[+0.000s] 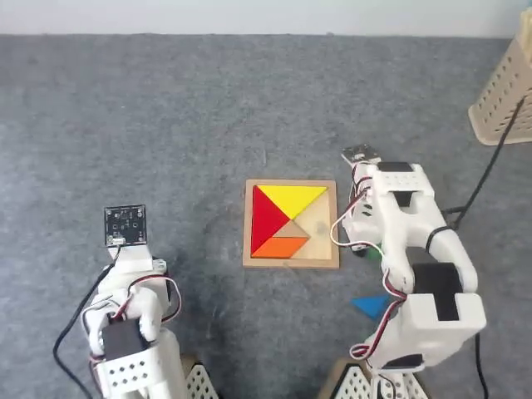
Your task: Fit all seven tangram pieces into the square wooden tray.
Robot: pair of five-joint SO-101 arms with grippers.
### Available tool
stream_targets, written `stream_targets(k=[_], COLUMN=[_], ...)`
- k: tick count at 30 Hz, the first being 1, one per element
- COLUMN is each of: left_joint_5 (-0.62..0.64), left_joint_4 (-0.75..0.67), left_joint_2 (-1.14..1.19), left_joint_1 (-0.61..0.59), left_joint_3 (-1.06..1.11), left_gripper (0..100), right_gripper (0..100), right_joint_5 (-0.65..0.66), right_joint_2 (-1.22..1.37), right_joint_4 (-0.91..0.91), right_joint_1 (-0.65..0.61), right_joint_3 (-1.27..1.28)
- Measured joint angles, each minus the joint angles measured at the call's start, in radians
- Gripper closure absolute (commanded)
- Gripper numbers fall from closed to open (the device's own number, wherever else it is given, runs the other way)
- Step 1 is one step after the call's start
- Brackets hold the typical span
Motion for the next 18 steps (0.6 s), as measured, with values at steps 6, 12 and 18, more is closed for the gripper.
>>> stream_targets(k=[6, 12, 18], left_joint_5=[0.0, 0.0, 0.0], left_joint_4=[0.0, 0.0, 0.0], left_joint_2=[0.0, 0.0, 0.0], left_joint_1=[0.0, 0.0, 0.0], left_joint_3=[0.0, 0.0, 0.0], left_gripper=[99, 99, 99], right_gripper=[93.6, 94.0, 94.0], right_joint_5=[0.0, 0.002, 0.003], right_joint_2=[-0.002, 0.0, -0.101], right_joint_4=[-0.025, 0.0, 0.118], right_joint_1=[0.014, 0.011, -0.101], right_joint_3=[0.003, -0.044, -0.183])
